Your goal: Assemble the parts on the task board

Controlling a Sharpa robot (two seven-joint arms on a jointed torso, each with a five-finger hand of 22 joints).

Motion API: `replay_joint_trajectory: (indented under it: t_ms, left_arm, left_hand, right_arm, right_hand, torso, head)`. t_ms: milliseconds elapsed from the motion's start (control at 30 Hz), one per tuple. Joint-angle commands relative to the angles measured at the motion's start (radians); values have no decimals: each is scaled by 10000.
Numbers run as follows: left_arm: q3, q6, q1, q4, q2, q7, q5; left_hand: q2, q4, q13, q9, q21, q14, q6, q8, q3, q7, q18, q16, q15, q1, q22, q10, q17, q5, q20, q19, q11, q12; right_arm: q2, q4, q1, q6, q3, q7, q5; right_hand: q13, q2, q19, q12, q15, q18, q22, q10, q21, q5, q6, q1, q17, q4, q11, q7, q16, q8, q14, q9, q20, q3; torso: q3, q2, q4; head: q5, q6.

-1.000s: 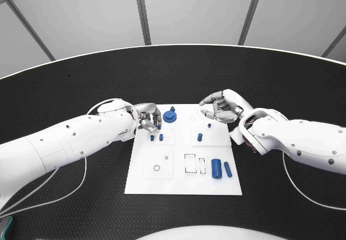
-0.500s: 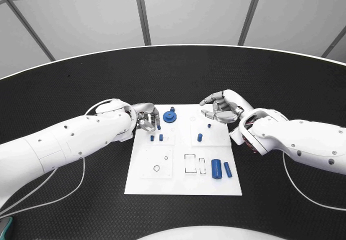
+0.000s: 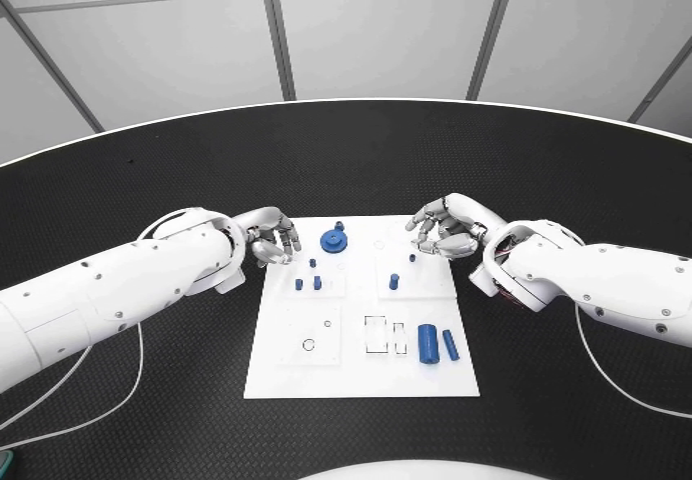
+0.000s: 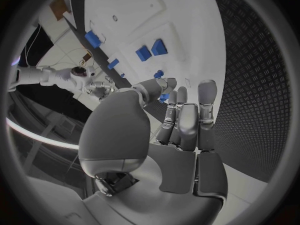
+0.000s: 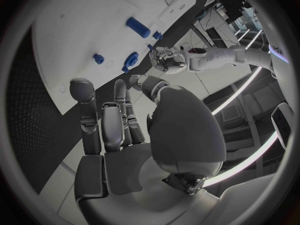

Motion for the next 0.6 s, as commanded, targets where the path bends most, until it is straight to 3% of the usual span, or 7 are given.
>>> replay_joint_trajectory:
  t_ms: [33,100,133,167,200,400,600]
  left_arm:
    - [0,-281,73,182,-436,227,2356]
    - [0,-397,101,287,-596,353,3052]
    - [0,-500,123,412,-757,507,3747]
    - [0,-540,132,483,-839,598,4107]
    - [-1,-586,143,609,-976,754,4716]
    - [-3,-314,174,1423,-1687,1613,8232]
    - [-5,273,179,2181,-2241,2142,10482]
  left_hand:
    - [-133,47,-19,27,-256,-231,105,54,-149,-15,210,-165,14,-59,-436,-69,-511,-65,15,-256,-2,-41]
    - [-136,58,-21,33,-311,-267,114,57,-179,-17,223,-194,14,-72,-521,-65,-591,-68,19,-306,0,-38]
    - [-135,67,-36,52,-476,-598,143,59,-270,-22,240,-441,9,-68,-657,-57,-1260,-63,16,-440,-7,-36]
    - [-135,67,-36,52,-476,-598,143,59,-270,-22,240,-441,9,-68,-657,-57,-1260,-63,16,-440,-7,-36]
    - [-95,62,-60,67,-632,-988,176,47,-340,-20,237,-745,2,-22,-752,-42,-2017,-59,5,-546,-2,-41]
    - [-23,71,-100,83,-854,-1486,227,12,-475,-5,237,-1164,-4,19,-894,-7,-2954,-53,-7,-669,2,-50]
    - [72,115,-139,88,-1083,-1942,230,-44,-724,8,231,-1500,17,21,-1037,-20,-3684,-60,17,-801,17,-75]
  right_arm:
    - [-78,39,14,552,7,-480,-1775]
    - [-95,51,29,730,10,-670,-2419]
    - [-105,64,44,897,12,-865,-3064]
    - [-109,73,51,977,13,-965,-3378]
    - [-114,89,63,1102,15,-1121,-3867]
    - [-40,105,107,1591,19,-1737,-5742]
    - [164,82,117,1414,19,-1891,-6498]
  right_hand:
    - [-680,125,299,-776,-56,23,316,348,515,-156,287,220,233,-221,-58,-44,187,170,314,116,-32,9]
    - [-885,107,344,-1024,-72,3,386,379,616,-199,308,199,288,-256,-59,-85,227,170,341,136,-39,-25]
    - [-1035,128,375,-1212,-76,-18,444,364,702,-236,375,204,329,-277,-58,-108,256,197,357,163,-38,-24]
    - [-1143,140,392,-1331,-75,-25,477,397,745,-296,409,210,338,-291,-59,-119,262,205,363,178,-41,-21]
    - [-1381,159,423,-1588,-74,-38,543,469,824,-690,434,239,352,-320,-61,-130,271,184,371,194,-45,57]
    - [-1966,-20,483,-2261,5,-80,682,377,983,-1165,315,108,390,-247,47,-82,296,-26,386,162,8,355]
    - [-2423,-203,470,-2751,122,-73,670,154,893,-1256,163,20,449,-188,200,43,343,-214,398,135,99,489]
  torso:
    - [-32,-93,-38]
    - [-40,-117,-47]
    - [-47,-135,-50]
    - [-50,-140,-51]
    - [-57,-155,-55]
    - [-113,-166,-77]
    - [-101,-135,-43]
  head:
    - [-124,62]
    - [-151,70]
    - [-178,82]
    - [-190,88]
    - [-194,95]
    - [-219,181]
    - [-225,235]
